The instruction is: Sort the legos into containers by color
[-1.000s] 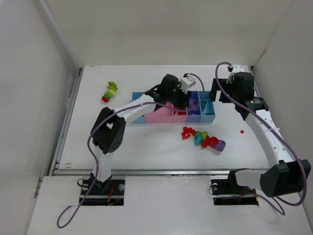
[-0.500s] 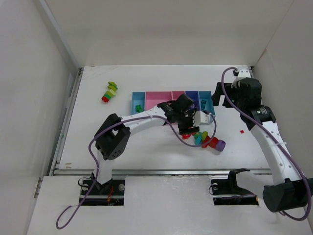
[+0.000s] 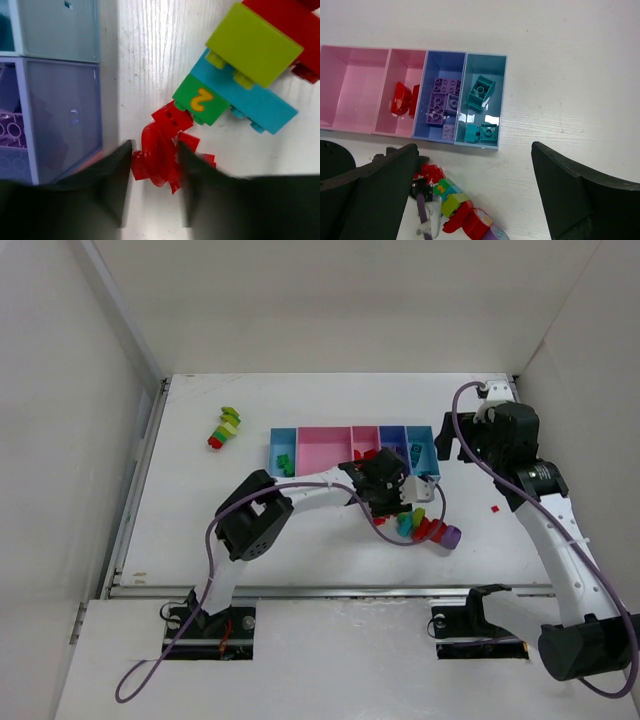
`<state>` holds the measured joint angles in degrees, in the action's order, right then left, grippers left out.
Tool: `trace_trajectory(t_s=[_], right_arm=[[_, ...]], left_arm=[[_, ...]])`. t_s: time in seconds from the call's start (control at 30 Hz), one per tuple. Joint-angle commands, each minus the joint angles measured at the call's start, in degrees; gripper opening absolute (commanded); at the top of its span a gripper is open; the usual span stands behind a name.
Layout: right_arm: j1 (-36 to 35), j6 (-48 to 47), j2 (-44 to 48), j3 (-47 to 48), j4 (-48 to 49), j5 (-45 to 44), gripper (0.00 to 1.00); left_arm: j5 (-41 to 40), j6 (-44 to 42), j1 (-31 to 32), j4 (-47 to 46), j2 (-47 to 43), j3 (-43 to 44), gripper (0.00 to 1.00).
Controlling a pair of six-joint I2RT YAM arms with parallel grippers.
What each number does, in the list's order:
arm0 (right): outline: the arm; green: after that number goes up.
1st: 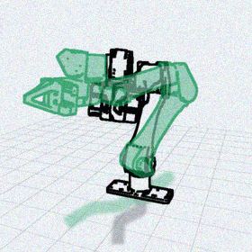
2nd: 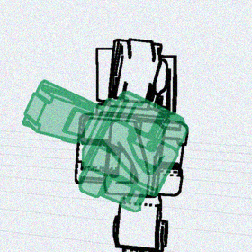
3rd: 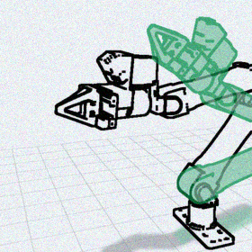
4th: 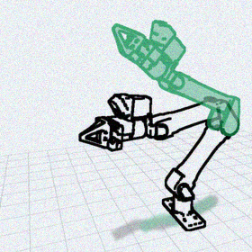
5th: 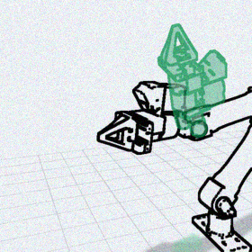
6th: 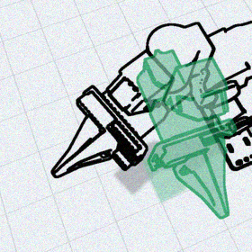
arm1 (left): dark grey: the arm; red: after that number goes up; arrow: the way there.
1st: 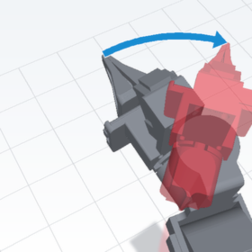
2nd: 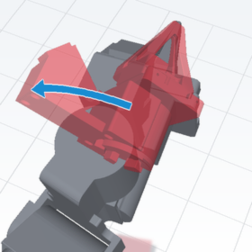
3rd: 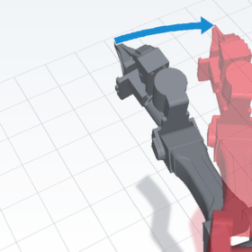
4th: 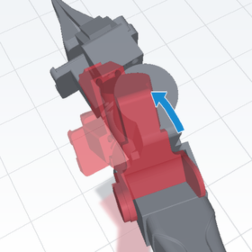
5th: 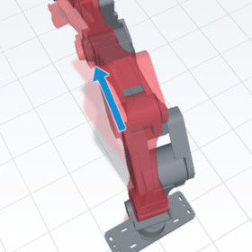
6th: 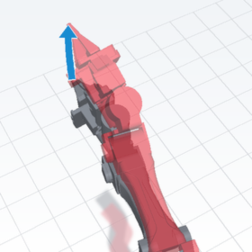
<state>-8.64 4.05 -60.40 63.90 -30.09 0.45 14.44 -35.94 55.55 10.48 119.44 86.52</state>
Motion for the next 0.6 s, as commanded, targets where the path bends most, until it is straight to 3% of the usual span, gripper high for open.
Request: trace_trajectory(t_s=[0.0, 0.07, 0.13, 0.3, 0.57], right_arm=[[0.21, -2.21, 1.95, -0.27, 1.16, 1.05, 1.00], [0.21, -2.82, 1.95, -0.79, 1.17, 1.05, 1.00], [0.21, -3.43, 2.48, -0.79, 1.17, 1.05, 1.00], [0.21, -3.44, 2.48, -1.32, 2.22, 1.05, 1.00], [0.21, -3.44, 1.95, -0.79, 2.75, 1.57, 1.00]], left_arm=[[-1.34, 0.88, 0.17, 0.41, 0.80, 2.51, 0.30], [-0.82, 0.88, 0.17, 2.77, 1.32, 3.30, 0.12], [0.76, 0.88, 0.17, 4.45, 1.32, 3.92, 0.01], [2.97, -0.18, 0.17, 4.99, -3.93, 0.23, 0.00], [5.07, 3.06, -1.23, 7.00, -8.96, 3.47, 0.00]])
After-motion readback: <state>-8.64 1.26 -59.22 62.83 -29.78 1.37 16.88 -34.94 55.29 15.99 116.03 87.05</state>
